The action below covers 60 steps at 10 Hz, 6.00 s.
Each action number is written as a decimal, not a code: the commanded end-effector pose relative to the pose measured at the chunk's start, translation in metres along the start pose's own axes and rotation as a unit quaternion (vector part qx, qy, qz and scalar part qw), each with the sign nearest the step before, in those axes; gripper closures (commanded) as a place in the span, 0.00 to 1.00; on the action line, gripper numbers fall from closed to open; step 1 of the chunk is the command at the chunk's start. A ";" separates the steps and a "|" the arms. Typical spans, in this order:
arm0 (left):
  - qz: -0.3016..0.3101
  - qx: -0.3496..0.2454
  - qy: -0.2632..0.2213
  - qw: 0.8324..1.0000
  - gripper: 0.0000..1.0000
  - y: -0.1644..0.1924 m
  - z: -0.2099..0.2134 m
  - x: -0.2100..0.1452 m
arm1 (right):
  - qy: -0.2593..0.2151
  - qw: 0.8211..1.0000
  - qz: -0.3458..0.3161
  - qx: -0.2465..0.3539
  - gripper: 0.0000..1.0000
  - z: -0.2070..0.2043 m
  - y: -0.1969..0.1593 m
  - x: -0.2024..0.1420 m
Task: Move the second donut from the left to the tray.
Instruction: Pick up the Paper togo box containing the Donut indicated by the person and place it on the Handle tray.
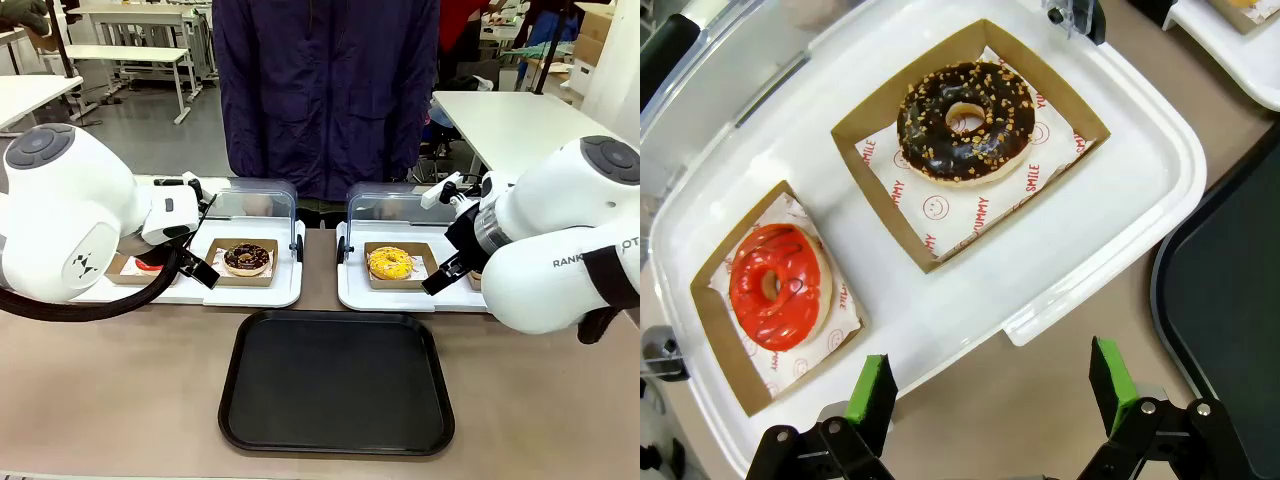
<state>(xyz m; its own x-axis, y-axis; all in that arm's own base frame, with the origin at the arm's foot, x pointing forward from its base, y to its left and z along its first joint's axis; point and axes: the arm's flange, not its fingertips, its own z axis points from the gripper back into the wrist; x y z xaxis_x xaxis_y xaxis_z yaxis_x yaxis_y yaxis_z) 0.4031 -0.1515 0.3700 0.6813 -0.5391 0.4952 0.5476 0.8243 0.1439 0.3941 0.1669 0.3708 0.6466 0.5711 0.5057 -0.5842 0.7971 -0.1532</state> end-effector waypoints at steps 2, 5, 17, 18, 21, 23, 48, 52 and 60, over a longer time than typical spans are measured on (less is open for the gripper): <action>0.000 0.000 0.000 1.000 0.00 0.000 0.000 0.000 | 0.000 1.000 0.000 0.000 0.00 0.000 0.000 0.000; 0.000 0.000 0.000 1.000 0.00 0.000 0.000 0.000 | 0.000 1.000 0.000 0.000 0.00 0.000 0.000 0.000; -0.093 -0.272 -0.152 0.946 0.00 0.250 0.116 -0.042 | -0.213 0.951 -0.013 0.225 0.00 0.145 -0.274 -0.069; -0.100 -0.265 -0.170 0.944 0.00 0.260 0.114 -0.057 | -0.230 0.946 -0.008 0.227 0.00 0.144 -0.278 -0.081; -0.114 -0.247 -0.187 0.944 0.00 0.266 0.123 -0.079 | -0.238 0.945 -0.014 0.224 0.00 0.142 -0.279 -0.101; -0.112 -0.242 -0.212 0.940 0.00 0.265 0.136 -0.088 | -0.241 0.944 -0.015 0.225 0.00 0.142 -0.277 -0.105; -0.141 -0.233 -0.272 0.923 0.00 0.252 0.166 -0.082 | -0.260 0.940 -0.010 0.220 0.00 0.160 -0.277 -0.106; -0.141 -0.233 -0.272 0.923 0.00 0.252 0.166 -0.082 | -0.260 0.940 -0.010 0.220 0.00 0.160 -0.277 -0.106; -0.141 -0.233 -0.272 0.923 0.00 0.252 0.166 -0.082 | -0.260 0.940 -0.010 0.220 0.00 0.160 -0.277 -0.106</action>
<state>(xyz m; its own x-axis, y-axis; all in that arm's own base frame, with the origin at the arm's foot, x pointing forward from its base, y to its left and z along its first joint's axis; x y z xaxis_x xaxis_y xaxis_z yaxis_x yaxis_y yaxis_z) 0.4055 0.1299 0.5061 0.2120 -0.4549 0.8649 0.8998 0.4363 0.0089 0.4084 -0.1468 0.4947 0.4040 0.2962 0.8654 -0.7925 0.5858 0.1695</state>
